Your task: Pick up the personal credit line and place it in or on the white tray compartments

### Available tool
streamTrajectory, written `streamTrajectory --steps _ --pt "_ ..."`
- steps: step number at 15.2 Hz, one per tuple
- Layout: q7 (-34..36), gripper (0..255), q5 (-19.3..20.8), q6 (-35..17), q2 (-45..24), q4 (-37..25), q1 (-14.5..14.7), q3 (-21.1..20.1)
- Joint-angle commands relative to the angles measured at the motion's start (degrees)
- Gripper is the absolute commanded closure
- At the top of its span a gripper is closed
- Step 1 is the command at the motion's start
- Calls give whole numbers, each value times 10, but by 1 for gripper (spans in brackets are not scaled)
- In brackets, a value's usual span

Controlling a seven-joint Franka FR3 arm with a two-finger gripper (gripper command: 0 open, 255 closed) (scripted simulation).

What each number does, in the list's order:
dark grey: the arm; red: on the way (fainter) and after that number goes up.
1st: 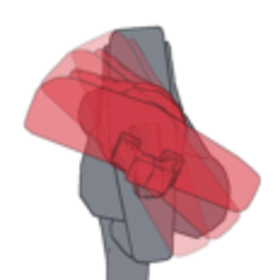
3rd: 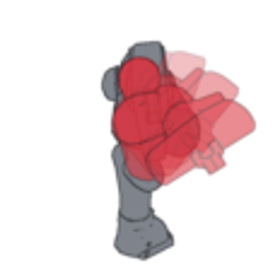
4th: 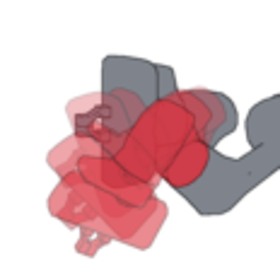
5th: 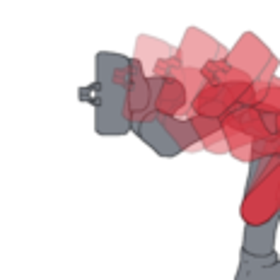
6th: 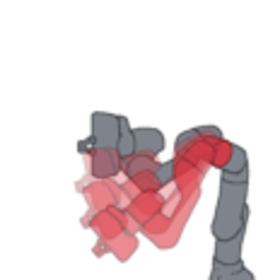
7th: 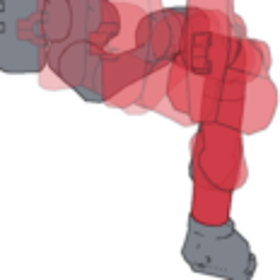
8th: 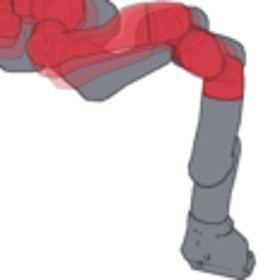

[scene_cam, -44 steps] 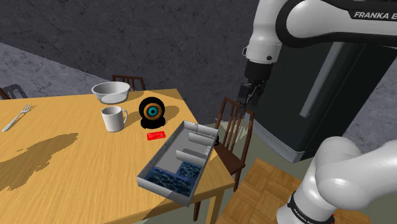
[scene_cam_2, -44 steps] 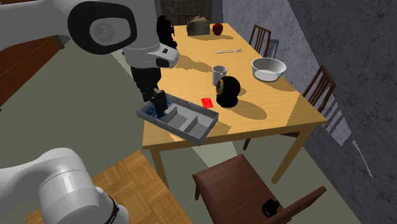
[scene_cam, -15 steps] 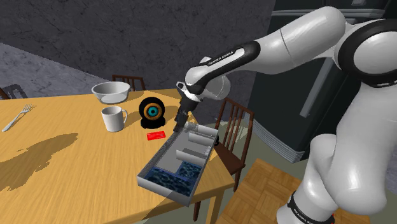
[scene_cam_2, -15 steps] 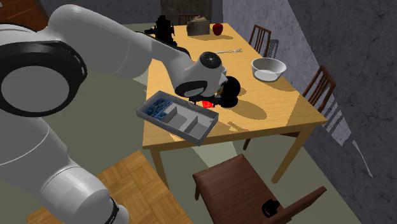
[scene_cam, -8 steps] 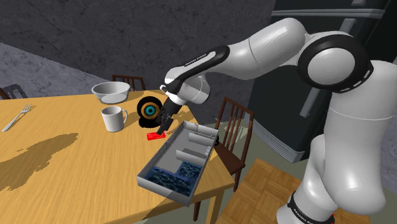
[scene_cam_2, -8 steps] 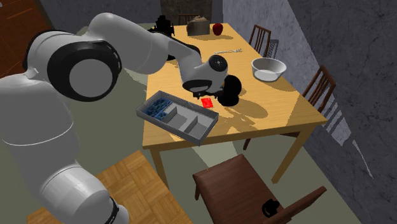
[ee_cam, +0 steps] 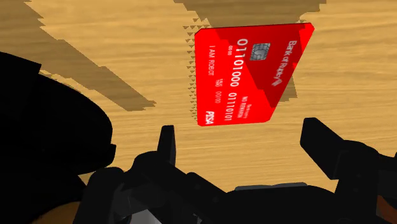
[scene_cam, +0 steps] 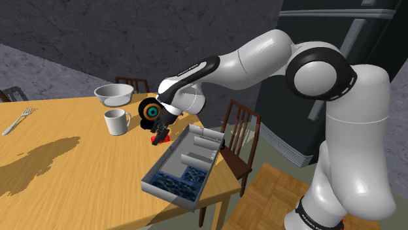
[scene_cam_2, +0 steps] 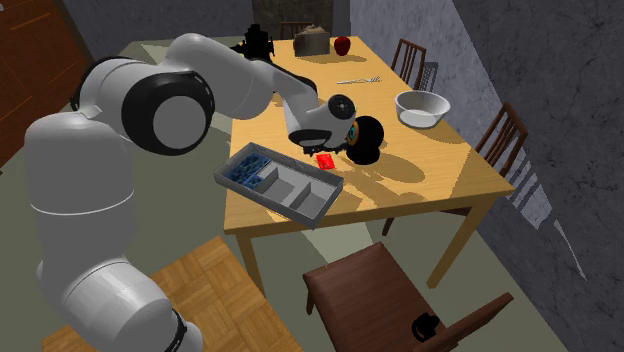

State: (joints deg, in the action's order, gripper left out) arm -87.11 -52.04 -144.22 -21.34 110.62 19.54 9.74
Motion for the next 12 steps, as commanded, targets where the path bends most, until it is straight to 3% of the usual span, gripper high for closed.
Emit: streamTrajectory --steps 1,8,9,12 --pt "-3 0 -5 -4 -12 -8 0 -3" --pt "-2 0 -5 -4 -12 -8 0 -3" --pt "-2 255 -5 -4 -12 -8 0 -3" --pt "-3 255 -5 -3 -14 -11 -1 -3"
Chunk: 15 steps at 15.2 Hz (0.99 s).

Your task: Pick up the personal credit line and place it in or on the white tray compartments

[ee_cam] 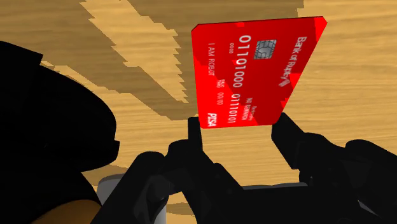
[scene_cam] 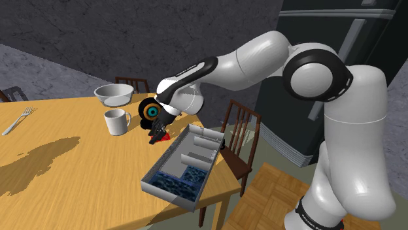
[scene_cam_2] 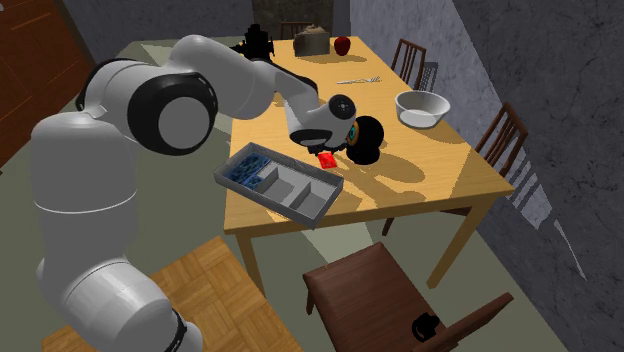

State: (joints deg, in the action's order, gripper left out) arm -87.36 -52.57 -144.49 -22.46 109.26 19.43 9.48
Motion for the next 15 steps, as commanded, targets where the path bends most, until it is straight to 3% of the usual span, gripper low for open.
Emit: streamTrajectory --steps 1,6,15 --pt "0 255 0 0 -5 0 0 0" --pt "0 255 0 -1 -1 6 1 -1" --pt "54 255 49 34 40 -1 12 18"
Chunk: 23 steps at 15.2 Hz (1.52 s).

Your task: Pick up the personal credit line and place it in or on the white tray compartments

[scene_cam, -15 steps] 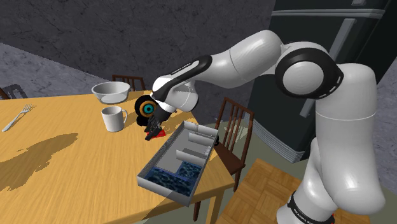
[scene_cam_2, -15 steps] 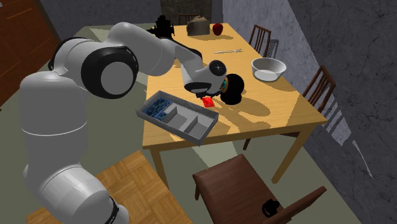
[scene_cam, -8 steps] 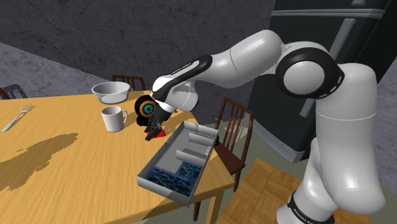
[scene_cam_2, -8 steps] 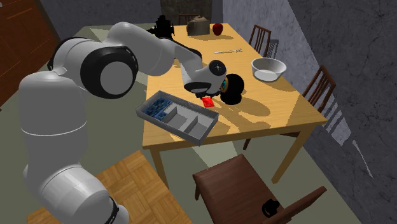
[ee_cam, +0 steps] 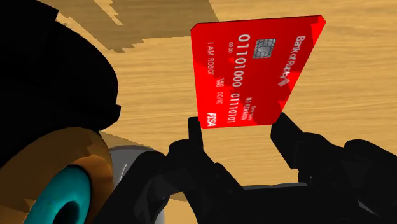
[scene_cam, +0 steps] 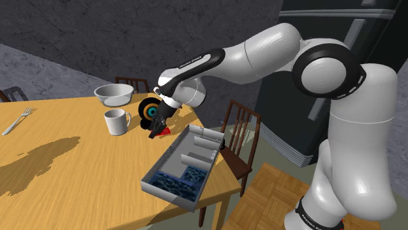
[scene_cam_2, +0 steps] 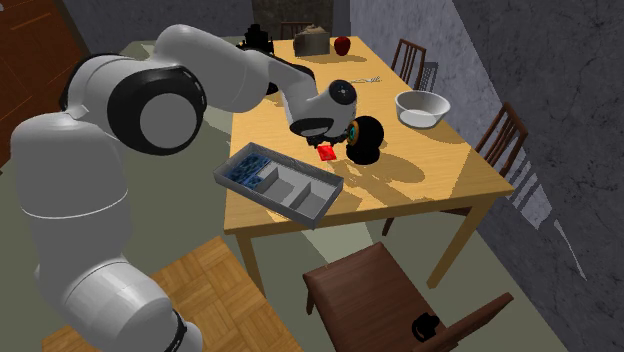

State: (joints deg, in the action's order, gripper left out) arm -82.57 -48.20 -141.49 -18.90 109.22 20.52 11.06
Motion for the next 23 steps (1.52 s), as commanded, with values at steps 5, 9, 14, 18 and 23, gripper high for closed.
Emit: streamTrajectory --steps 5,9,14,18,23 --pt "35 255 32 26 25 -9 6 10" --pt "57 255 51 44 39 -18 9 16" --pt "83 255 74 68 55 -33 11 22" --pt "88 255 86 31 145 82 29 19" --pt "111 255 109 -6 257 211 42 6"
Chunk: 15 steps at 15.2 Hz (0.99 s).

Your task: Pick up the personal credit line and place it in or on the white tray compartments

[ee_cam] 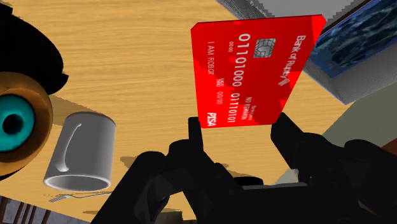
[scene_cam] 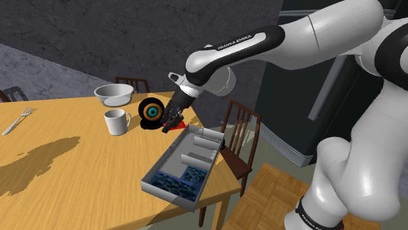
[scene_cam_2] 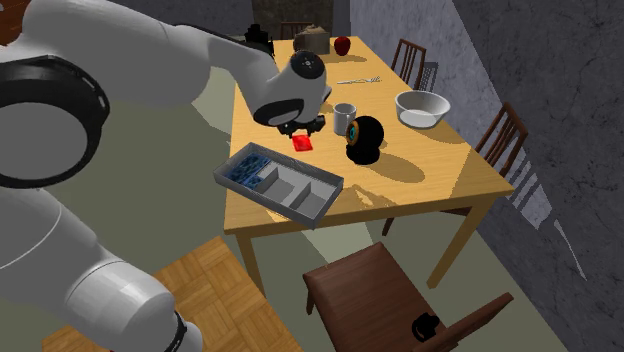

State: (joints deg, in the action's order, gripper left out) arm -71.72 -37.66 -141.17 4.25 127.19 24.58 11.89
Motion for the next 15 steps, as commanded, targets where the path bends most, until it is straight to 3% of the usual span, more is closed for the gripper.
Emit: streamTrajectory --steps 1,6,15 --pt "9 255 9 -15 48 56 3 -7" --pt "50 255 36 -33 164 170 -2 -35" --pt "-9 255 -20 -88 131 199 23 -22"
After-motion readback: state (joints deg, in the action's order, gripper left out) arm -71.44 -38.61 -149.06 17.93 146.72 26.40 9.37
